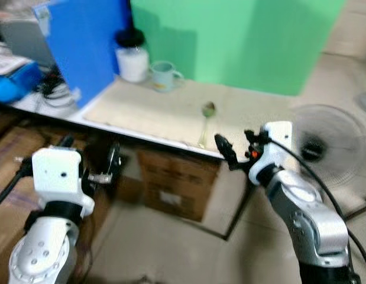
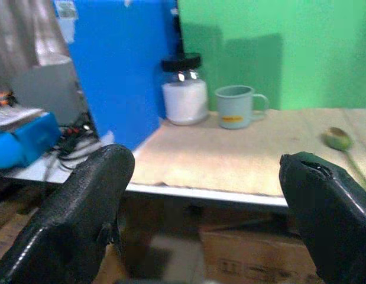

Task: Setting the table

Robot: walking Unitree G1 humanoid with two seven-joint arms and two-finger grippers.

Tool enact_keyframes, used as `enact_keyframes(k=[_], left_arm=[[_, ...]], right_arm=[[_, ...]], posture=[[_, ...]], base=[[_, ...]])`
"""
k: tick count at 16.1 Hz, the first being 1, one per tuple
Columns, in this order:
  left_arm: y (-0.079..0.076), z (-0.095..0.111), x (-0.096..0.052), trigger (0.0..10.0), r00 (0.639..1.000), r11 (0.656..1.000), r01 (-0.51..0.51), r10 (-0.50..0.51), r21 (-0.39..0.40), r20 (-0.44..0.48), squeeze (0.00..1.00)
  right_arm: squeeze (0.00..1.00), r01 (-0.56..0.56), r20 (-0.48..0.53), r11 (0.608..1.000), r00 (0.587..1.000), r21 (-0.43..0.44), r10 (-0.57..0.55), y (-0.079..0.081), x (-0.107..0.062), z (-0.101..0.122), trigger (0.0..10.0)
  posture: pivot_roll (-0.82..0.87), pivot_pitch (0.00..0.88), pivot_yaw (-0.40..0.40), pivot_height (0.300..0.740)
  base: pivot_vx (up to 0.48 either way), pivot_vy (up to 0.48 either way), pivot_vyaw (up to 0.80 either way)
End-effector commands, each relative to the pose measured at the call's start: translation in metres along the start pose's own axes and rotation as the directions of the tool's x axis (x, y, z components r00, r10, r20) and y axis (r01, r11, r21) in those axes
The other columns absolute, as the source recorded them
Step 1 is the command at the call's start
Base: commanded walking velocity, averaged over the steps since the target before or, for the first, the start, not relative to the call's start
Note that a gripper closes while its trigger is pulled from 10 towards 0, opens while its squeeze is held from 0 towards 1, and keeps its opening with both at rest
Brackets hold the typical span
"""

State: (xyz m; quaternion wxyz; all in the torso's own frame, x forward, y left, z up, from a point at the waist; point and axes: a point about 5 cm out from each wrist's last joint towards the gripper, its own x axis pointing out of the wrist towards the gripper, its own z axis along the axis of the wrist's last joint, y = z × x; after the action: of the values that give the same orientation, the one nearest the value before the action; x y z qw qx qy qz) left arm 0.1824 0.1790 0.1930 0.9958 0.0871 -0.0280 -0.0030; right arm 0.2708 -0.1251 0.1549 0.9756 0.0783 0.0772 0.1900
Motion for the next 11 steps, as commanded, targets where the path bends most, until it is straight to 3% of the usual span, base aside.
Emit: enact_keyframes(k=[1, 9, 10, 11], left_arm=[[0.001, 0.000, -0.001, 10.0, 1.000, 1.000, 0.003, -0.003, 0.018, -0.011, 0.79], [-0.005, -0.003, -0.002, 10.0, 0.996, 0.996, 0.082, -0.081, 0.024, -0.036, 0.77], [-0.008, -0.005, -0.003, 10.0, 0.992, 0.992, 0.120, -0.118, 0.029, -0.052, 0.74], [-0.013, -0.006, -0.003, 10.0, 0.982, 0.983, 0.179, -0.177, 0.029, -0.062, 0.67]], right_arm=[[1.00, -0.036, 0.003, 0.999, 0.999, -0.004, 0.036, 0.010, 0.006, 0.004, 10.0], [1.00, -0.063, -0.074, 0.996, 0.996, -0.057, 0.059, 0.016, 0.015, 0.003, 10.0], [0.94, -0.054, -0.100, 0.995, 0.994, -0.080, 0.046, 0.017, 0.017, 0.002, 10.0], [0.00, -0.027, -0.155, 0.995, 0.988, -0.099, 0.011, 0.016, 0.020, 0.000, 10.0]], posture=[[0.10, 0.077, -0.027, 0.740], [0.09, 0.085, -0.035, 0.740], [0.09, 0.086, -0.034, 0.740], [0.09, 0.087, -0.037, 0.740]], base=[[0.458, 0.000, 0.00], [0.478, 0.000, 0.00], [0.401, 0.000, 0.00], [0.000, 0.000, 0.00]])
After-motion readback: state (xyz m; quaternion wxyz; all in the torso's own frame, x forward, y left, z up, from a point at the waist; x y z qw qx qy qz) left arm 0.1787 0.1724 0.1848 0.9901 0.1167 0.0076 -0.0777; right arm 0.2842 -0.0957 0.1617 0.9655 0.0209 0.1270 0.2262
